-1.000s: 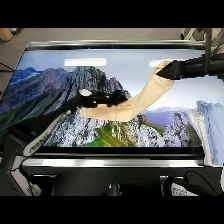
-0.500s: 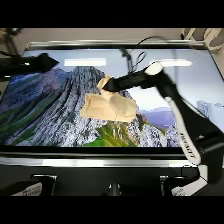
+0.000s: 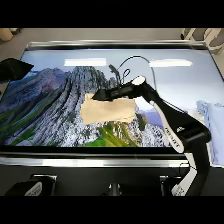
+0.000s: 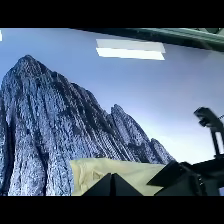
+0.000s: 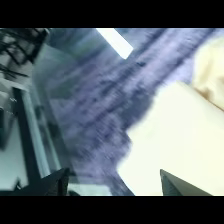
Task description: Fold the shirts.
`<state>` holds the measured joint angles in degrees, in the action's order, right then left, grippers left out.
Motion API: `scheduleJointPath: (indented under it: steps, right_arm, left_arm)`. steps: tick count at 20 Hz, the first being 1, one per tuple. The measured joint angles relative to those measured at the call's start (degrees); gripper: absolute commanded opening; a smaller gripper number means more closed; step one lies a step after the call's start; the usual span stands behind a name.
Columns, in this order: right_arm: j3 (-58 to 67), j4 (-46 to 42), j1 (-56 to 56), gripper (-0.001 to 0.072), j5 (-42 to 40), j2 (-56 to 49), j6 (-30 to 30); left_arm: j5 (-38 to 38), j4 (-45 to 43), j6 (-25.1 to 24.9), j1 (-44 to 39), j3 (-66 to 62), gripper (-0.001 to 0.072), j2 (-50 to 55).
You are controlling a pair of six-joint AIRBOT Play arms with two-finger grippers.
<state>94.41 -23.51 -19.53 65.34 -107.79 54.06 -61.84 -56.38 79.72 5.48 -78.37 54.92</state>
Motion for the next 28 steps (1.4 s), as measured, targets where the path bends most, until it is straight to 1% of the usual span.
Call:
scheduleJointPath:
  steps: [2,4,5,6,8,9,14,15,17,18,19,20,22,24,28]
  right_arm:
    - [0.0,-11.8,5.0,0.0641,6.1,3.0,2.5]
    - [-0.5,-25.7,10.3,0.0650,12.4,5.0,6.2]
    - [-1.2,-30.3,12.3,0.0673,14.5,5.6,7.8]
    - [-2.3,-32.9,13.8,0.0680,15.8,6.0,8.8]
    - [-5.5,-35.5,15.5,0.0679,16.0,6.4,10.1]
    - [-7.0,-35.6,15.6,0.0677,14.8,6.3,10.5]
    - [-10.7,-29.9,13.1,0.0673,7.6,3.1,10.9]
    - [-10.9,-29.0,12.5,0.0656,6.6,2.5,10.9]
    - [-11.2,-27.4,11.6,0.0590,4.7,1.7,11.1]
    - [-11.3,-26.8,11.4,0.0401,3.8,1.4,11.1]
    - [-11.4,-26.9,11.1,0.0034,2.4,1.1,11.1]
    - [-11.5,-27.3,11.0,0.0018,1.7,0.9,11.1]
    - [-11.4,-26.2,11.0,0.0016,1.6,1.2,10.8]
    - [-10.8,-25.4,11.0,0.0016,1.6,2.4,8.6]
    - [-5.4,-24.0,11.8,0.0016,5.3,8.0,3.9]
  left_arm:
    - [-0.1,-0.1,0.0,0.0,1.2,0.0025,-0.5]
    - [-0.1,-0.4,0.0,0.1,2.7,0.0025,-0.8]
    - [-0.1,-0.5,0.0,0.1,3.4,0.0025,-0.9]
    - [-0.1,-0.6,0.0,0.1,4.2,0.0025,-0.9]
    - [-0.1,-0.6,-0.1,0.0,5.6,0.0025,-1.0]
    - [-0.1,-0.6,-0.1,0.0,6.1,0.0025,-1.0]
    - [-0.1,-0.6,-0.2,0.0,8.3,0.0025,-1.0]
    - [-0.1,-0.7,-0.2,0.0,8.7,0.0026,-1.0]
    - [-0.1,-0.6,-0.2,0.0,9.1,0.0026,-0.9]
    - [0.0,-0.6,-0.1,0.0,9.3,0.0026,-0.8]
    - [0.1,-0.7,-0.1,0.0,9.4,0.0026,-0.8]
    - [0.2,-0.6,-0.1,0.0,9.4,0.0026,-0.6]
    - [0.2,-0.7,0.0,0.0,9.6,0.0026,-0.2]
    - [0.3,-0.7,0.0,0.0,9.6,0.0027,0.7]
    - [0.3,-0.7,0.0,0.0,9.6,0.0026,3.8]
